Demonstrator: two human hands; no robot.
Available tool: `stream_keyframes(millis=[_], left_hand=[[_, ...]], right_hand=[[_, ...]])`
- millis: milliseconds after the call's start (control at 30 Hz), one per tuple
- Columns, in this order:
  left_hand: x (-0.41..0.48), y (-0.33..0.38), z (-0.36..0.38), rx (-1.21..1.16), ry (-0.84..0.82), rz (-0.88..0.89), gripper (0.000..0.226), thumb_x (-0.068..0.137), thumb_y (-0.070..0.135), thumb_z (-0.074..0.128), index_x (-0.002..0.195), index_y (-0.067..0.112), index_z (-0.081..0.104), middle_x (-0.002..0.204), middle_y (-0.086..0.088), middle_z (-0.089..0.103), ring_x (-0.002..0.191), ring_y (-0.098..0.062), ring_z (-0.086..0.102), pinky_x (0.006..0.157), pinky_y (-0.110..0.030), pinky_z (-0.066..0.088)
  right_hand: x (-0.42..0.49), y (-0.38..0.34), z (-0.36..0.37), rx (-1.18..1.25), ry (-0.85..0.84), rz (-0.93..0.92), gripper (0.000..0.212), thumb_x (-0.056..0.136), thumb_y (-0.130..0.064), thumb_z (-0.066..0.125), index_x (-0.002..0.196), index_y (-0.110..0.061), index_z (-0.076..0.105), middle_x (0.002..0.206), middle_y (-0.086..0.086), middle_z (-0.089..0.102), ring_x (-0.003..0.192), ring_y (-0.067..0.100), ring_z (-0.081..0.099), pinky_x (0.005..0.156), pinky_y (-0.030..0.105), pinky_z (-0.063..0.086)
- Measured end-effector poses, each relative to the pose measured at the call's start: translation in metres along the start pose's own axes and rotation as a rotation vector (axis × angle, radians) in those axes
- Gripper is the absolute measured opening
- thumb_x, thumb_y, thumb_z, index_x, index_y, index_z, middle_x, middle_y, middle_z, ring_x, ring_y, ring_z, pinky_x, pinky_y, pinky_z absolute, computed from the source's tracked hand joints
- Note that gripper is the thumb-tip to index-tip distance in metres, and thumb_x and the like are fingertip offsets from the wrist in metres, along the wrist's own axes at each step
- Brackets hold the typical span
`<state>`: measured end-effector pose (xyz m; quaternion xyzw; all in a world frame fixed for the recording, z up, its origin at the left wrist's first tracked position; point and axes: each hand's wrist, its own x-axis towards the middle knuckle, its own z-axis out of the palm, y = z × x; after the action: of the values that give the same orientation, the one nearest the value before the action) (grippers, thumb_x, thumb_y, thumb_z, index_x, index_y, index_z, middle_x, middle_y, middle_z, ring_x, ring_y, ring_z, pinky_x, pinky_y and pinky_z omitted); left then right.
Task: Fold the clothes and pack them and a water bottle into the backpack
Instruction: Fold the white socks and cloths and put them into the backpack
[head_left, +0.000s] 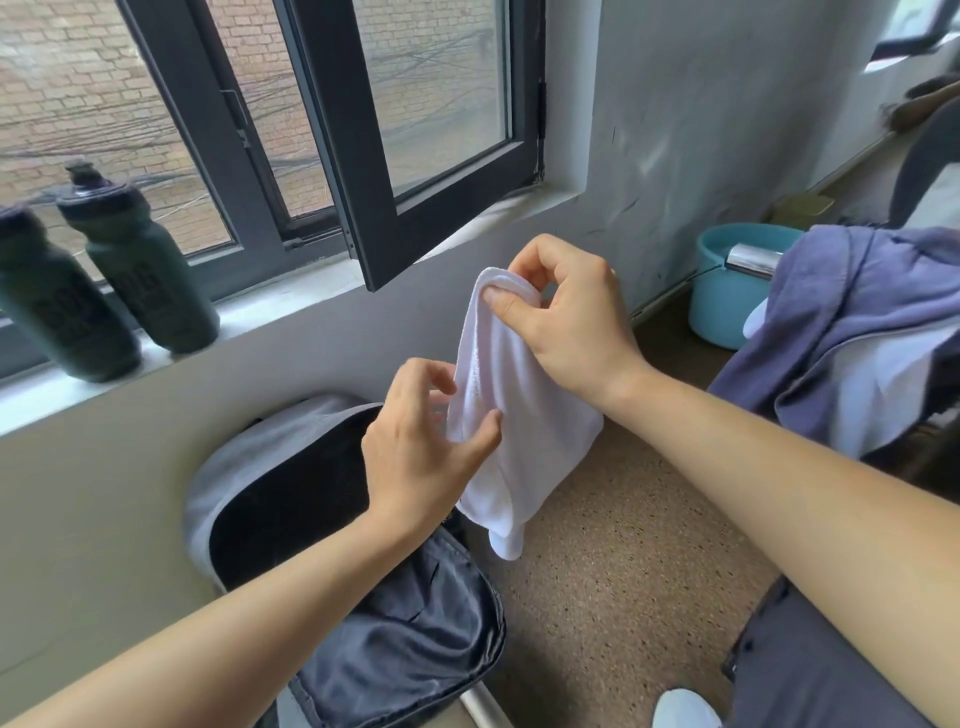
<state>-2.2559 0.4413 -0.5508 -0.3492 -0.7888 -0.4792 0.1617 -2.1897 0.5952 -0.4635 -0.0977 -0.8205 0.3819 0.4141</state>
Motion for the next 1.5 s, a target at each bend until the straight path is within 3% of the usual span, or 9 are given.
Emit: stream_keyframes(millis=[200, 300, 400, 500, 800, 1033, 1233, 1333, 1500], left_hand=[[0.007, 0.003, 0.002, 0.130, 0.123, 0.012, 0.027, 0.073, 0.051, 0.072, 0.094, 0.036, 0.066, 0.115, 0.025, 0.070, 0.095, 0.000, 0.072, 0.070, -0.037, 0.057], [0.011, -0.002, 0.004, 0.180, 0.087, -0.061, 0.022, 0.072, 0.048, 0.063, 0.080, 0.028, 0.069, 0.099, 0.022, 0.073, 0.085, -0.010, 0.072, 0.067, -0.033, 0.052], [0.012, -0.012, 0.006, 0.189, -0.085, -0.106, 0.030, 0.073, 0.041, 0.053, 0.063, 0.013, 0.047, 0.061, 0.004, 0.050, 0.062, -0.021, 0.055, 0.057, -0.036, 0.042], [0.014, -0.032, 0.007, 0.082, -0.369, -0.068, 0.029, 0.076, 0.036, 0.048, 0.059, 0.020, 0.030, 0.054, 0.005, 0.035, 0.054, -0.018, 0.030, 0.055, -0.037, 0.029], [0.011, -0.082, -0.006, 0.091, -0.806, -0.014, 0.060, 0.091, 0.068, 0.043, 0.084, 0.011, 0.059, 0.083, -0.006, 0.062, 0.079, -0.029, 0.062, 0.073, -0.051, 0.053], [0.030, -0.092, -0.022, 0.160, -0.630, 0.089, 0.087, 0.078, 0.093, 0.042, 0.060, 0.008, 0.039, 0.063, -0.004, 0.041, 0.057, -0.025, 0.043, 0.055, -0.040, 0.036], [0.048, -0.088, -0.052, 0.064, -0.445, -0.095, 0.064, 0.085, 0.046, 0.079, 0.056, -0.002, 0.048, 0.060, 0.004, 0.019, 0.059, -0.011, 0.017, 0.051, -0.033, 0.016], [0.056, -0.093, -0.069, 0.036, -0.409, -0.147, 0.031, 0.085, 0.040, 0.081, 0.065, 0.016, 0.077, 0.057, 0.005, 0.022, 0.056, -0.012, 0.018, 0.046, -0.025, 0.019], [0.067, -0.092, -0.089, -0.109, -0.310, -0.206, 0.016, 0.083, 0.029, 0.084, 0.068, 0.031, 0.082, 0.059, 0.020, 0.058, 0.059, 0.002, 0.046, 0.058, -0.014, 0.041]], right_hand=[[0.000, -0.004, 0.000, 0.028, 0.012, -0.016, 0.020, 0.091, -0.022, 0.074, 0.086, -0.005, 0.065, 0.074, 0.001, 0.064, 0.071, 0.014, 0.055, 0.057, 0.012, 0.042], [-0.001, -0.004, 0.001, 0.057, -0.003, -0.038, 0.021, 0.090, -0.021, 0.075, 0.084, -0.004, 0.064, 0.074, 0.006, 0.064, 0.069, 0.018, 0.054, 0.058, 0.017, 0.043], [0.001, -0.002, 0.000, 0.067, 0.004, -0.038, 0.021, 0.089, -0.020, 0.076, 0.084, -0.003, 0.064, 0.075, 0.009, 0.064, 0.065, 0.015, 0.051, 0.059, 0.017, 0.041], [0.006, 0.006, -0.004, 0.053, 0.043, -0.021, 0.019, 0.089, -0.021, 0.075, 0.084, -0.006, 0.064, 0.074, 0.004, 0.063, 0.070, 0.018, 0.054, 0.060, 0.016, 0.042], [0.022, 0.054, -0.014, 0.030, 0.110, 0.137, 0.021, 0.091, -0.024, 0.073, 0.080, -0.012, 0.059, 0.067, -0.007, 0.056, 0.059, 0.011, 0.053, 0.060, 0.024, 0.046], [0.026, 0.094, -0.021, 0.076, 0.099, 0.409, 0.019, 0.096, -0.018, 0.068, 0.084, -0.009, 0.056, 0.064, 0.007, 0.060, 0.057, 0.018, 0.060, 0.048, 0.029, 0.052], [0.025, 0.121, -0.026, 0.034, -0.016, 0.533, 0.013, 0.097, -0.016, 0.067, 0.087, -0.011, 0.060, 0.070, 0.007, 0.060, 0.059, 0.016, 0.055, 0.049, 0.029, 0.046], [0.025, 0.125, -0.024, 0.053, -0.057, 0.551, 0.009, 0.097, -0.014, 0.067, 0.094, -0.006, 0.063, 0.075, 0.008, 0.061, 0.063, 0.015, 0.057, 0.052, 0.028, 0.049], [0.028, 0.121, -0.018, 0.173, -0.022, 0.556, 0.010, 0.098, -0.012, 0.066, 0.097, -0.004, 0.062, 0.088, 0.015, 0.068, 0.069, 0.018, 0.068, 0.066, 0.028, 0.060]])
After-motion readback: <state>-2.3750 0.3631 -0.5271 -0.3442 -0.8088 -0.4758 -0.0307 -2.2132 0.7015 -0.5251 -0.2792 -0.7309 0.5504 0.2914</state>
